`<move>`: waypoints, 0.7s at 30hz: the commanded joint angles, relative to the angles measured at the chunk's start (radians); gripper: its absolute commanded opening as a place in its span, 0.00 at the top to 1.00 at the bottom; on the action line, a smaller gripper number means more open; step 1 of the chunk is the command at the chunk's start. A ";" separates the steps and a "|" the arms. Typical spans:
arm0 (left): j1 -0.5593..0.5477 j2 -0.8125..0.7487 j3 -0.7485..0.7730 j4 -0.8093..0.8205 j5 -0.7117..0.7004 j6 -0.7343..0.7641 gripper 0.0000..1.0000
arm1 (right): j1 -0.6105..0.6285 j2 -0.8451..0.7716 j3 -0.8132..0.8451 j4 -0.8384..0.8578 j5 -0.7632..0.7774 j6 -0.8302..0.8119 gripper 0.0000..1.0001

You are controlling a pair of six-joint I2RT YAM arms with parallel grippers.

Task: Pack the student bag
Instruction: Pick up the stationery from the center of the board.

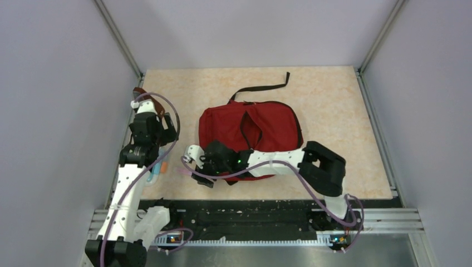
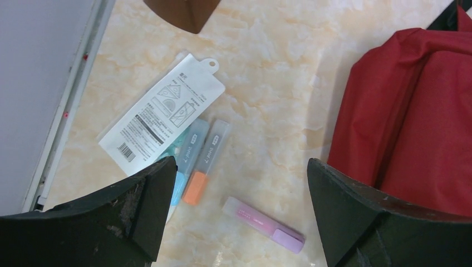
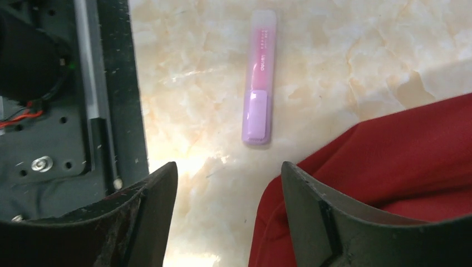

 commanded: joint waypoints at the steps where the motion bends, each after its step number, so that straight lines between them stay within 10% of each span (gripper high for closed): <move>1: 0.010 -0.055 -0.031 0.048 -0.047 -0.009 0.08 | -0.003 0.102 0.126 0.035 -0.020 -0.051 0.34; 15: 0.013 -0.080 -0.031 0.046 -0.085 -0.007 0.08 | -0.001 0.338 0.326 -0.019 0.053 -0.097 0.50; 21: 0.016 -0.081 -0.032 0.048 -0.082 -0.010 0.08 | -0.002 0.357 0.332 -0.026 0.019 -0.087 0.76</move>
